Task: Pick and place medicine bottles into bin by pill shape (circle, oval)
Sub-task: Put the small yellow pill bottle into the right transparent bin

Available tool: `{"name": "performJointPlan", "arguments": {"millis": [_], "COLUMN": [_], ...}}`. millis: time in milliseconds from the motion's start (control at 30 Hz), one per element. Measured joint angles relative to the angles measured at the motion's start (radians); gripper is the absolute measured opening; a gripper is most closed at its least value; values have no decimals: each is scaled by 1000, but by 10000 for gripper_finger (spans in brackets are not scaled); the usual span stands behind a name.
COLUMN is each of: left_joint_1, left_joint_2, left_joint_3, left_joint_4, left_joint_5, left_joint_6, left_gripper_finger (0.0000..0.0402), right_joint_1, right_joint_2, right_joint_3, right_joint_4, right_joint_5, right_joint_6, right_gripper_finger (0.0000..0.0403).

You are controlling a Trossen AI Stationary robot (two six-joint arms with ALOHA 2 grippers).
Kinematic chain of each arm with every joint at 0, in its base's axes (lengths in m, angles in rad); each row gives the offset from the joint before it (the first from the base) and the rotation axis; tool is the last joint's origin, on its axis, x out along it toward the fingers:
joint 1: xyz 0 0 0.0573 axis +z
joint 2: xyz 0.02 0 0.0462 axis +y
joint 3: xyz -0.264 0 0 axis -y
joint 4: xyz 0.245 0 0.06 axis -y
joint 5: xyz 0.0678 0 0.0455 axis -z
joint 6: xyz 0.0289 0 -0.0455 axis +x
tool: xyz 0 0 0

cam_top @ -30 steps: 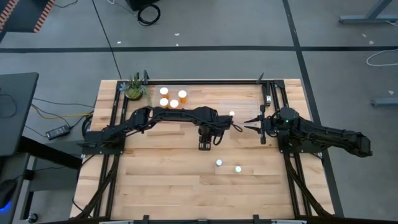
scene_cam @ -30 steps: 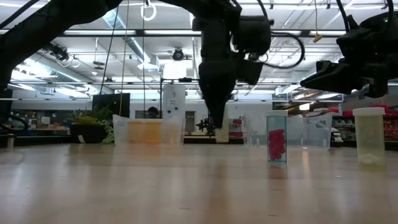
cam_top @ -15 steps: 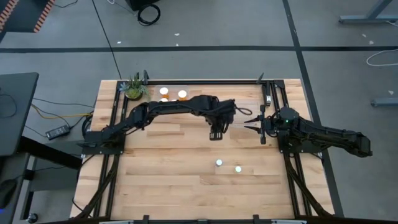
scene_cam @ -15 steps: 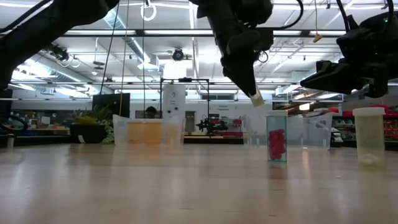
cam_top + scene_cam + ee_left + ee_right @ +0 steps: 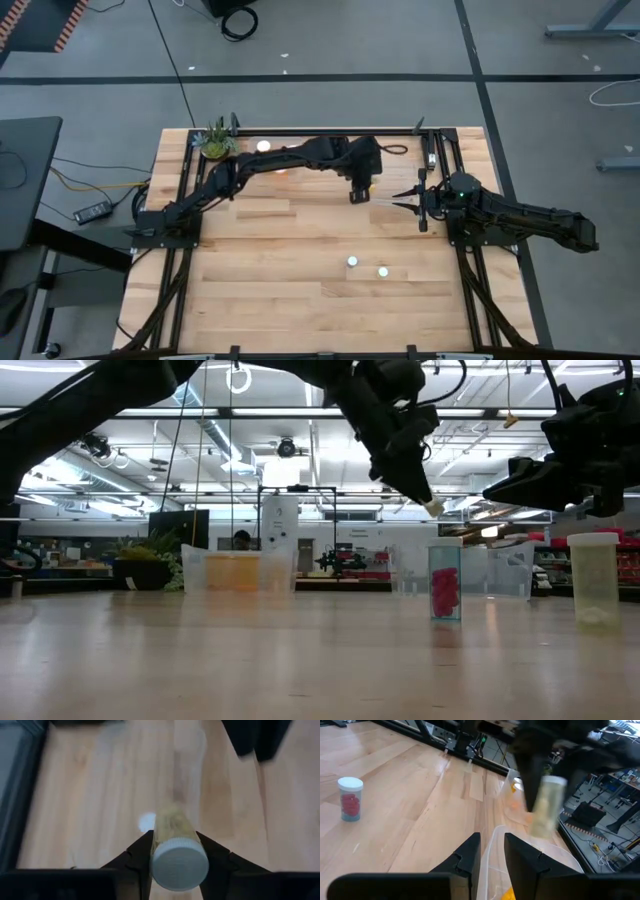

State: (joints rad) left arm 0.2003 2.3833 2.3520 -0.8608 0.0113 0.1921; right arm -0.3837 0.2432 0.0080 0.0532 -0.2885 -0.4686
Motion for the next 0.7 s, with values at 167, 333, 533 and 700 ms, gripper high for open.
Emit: {"name": "performJointPlan", "arguments": {"millis": [167,333,533,700], "left_joint_1": [22,52,69,71], "left_joint_2": [0,3,42,87], "left_joint_3": [0,-2,-4,-5], "left_joint_4": [78,133,151,156], "left_joint_5": [1,9,17,24], "left_joint_6": [34,37,28,37], "left_gripper_finger": [125,118,129,124], "right_joint_1": [0,0,0,0], "right_joint_2": [0,0,0,2], "right_joint_3": [0,0,0,0], "right_joint_4": [0,0,0,0], "right_joint_5": [0,0,0,0], "right_joint_6": [0,0,0,0], "right_gripper_finger": [93,93,93,93]}}
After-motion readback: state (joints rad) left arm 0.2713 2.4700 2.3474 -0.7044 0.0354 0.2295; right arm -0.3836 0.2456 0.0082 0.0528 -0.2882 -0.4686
